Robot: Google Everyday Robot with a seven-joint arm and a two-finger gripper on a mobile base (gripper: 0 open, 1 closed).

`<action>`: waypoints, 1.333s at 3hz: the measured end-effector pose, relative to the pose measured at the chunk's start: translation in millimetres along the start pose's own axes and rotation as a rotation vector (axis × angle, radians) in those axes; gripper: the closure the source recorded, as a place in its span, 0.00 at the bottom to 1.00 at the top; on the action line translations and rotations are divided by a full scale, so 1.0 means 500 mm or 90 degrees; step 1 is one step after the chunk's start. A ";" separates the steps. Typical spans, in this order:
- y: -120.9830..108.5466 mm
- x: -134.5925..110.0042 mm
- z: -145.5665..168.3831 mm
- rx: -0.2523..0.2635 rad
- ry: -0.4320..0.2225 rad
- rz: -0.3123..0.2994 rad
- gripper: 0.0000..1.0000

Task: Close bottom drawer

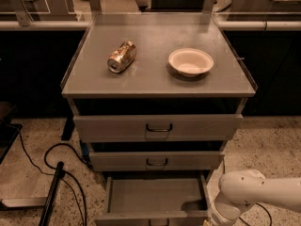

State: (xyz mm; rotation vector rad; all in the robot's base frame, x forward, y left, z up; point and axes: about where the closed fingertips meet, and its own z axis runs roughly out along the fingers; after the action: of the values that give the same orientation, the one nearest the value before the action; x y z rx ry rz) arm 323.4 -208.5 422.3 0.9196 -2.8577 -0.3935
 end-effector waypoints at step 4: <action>-0.072 -0.003 0.236 -0.086 -0.066 0.099 1.00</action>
Offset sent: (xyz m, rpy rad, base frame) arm -0.0182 -0.0071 -0.1156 0.1508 0.0534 -0.1764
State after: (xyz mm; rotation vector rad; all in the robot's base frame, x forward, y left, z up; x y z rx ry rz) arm 322.8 -210.7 299.0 0.6675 -2.9253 -0.6234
